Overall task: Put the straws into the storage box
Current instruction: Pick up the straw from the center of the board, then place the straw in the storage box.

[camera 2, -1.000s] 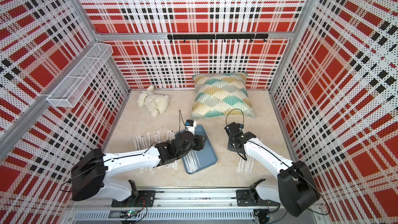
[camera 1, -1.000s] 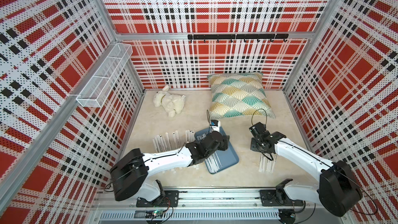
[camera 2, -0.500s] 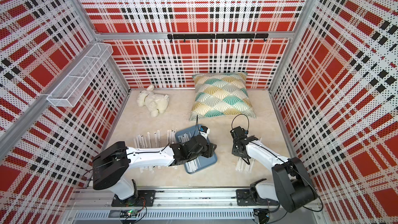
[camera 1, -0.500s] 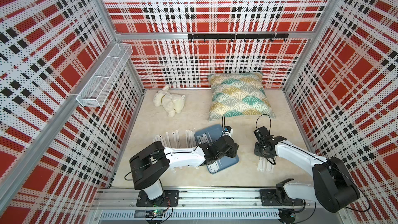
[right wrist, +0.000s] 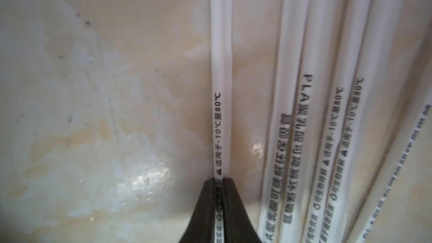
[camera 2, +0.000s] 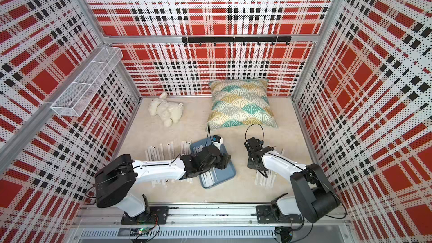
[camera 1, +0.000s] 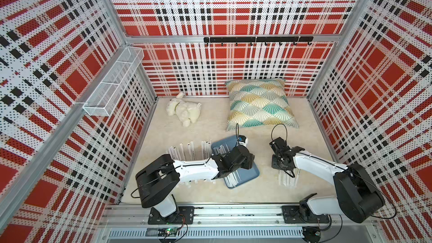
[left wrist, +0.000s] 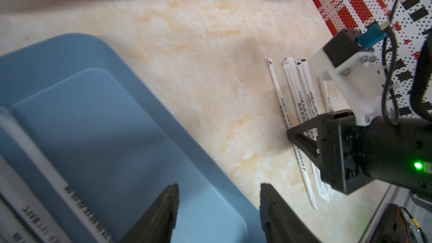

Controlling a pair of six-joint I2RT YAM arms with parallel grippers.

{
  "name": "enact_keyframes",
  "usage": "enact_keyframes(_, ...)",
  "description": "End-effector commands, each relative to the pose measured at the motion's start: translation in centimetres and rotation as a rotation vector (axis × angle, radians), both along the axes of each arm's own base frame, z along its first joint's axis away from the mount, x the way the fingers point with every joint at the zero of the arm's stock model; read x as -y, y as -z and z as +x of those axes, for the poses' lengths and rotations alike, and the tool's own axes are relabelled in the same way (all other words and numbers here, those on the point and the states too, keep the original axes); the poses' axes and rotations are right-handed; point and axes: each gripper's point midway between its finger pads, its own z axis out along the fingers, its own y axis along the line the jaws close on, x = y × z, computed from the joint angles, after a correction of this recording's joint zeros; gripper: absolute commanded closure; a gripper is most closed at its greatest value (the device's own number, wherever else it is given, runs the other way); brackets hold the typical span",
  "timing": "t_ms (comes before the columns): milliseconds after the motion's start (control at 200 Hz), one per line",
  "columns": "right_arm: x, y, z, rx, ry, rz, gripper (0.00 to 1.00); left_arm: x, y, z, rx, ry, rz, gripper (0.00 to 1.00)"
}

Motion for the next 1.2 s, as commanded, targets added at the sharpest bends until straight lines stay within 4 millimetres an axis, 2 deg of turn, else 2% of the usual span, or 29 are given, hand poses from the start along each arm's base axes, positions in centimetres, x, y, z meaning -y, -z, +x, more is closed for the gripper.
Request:
enact_keyframes(0,-2.0,-1.1,0.3,0.023,-0.058,-0.010,0.87,-2.6,-1.5,1.1,0.032,-0.069,-0.025,0.39)
enact_keyframes(155,-7.3,-5.2,0.5,0.088,-0.193,-0.009,0.88,-6.6,-2.1,2.1,0.044,-0.163,-0.029,0.40)
enact_keyframes(301,-14.9,-8.8,0.6,0.160,-0.368,0.019,0.88,-10.6,-2.5,3.1,0.057,-0.281,-0.052,0.40)
enact_keyframes(411,-19.3,-8.7,1.1,0.182,-0.458,0.017,0.88,-13.1,-2.4,3.5,0.048,-0.358,-0.073,0.41)
enact_keyframes(511,-21.9,-7.5,1.7,0.176,-0.494,0.046,0.88,-14.9,-2.2,3.4,0.037,-0.415,-0.084,0.41)
enact_keyframes(601,-23.1,-6.3,2.1,0.168,-0.505,0.052,0.88,-16.1,-1.8,3.2,0.026,-0.448,-0.085,0.41)
enact_keyframes(731,-23.7,-4.4,2.2,0.146,-0.516,0.053,0.88,-17.0,-1.3,2.8,0.016,-0.467,-0.092,0.41)
enact_keyframes(1057,-24.3,-1.2,1.9,0.092,-0.531,0.049,0.85,-16.9,-1.1,2.8,0.014,-0.461,-0.086,0.42)
enact_keyframes(1197,-24.2,-0.9,1.9,0.086,-0.536,0.040,0.84,-16.9,-1.3,2.9,0.017,-0.460,-0.089,0.42)
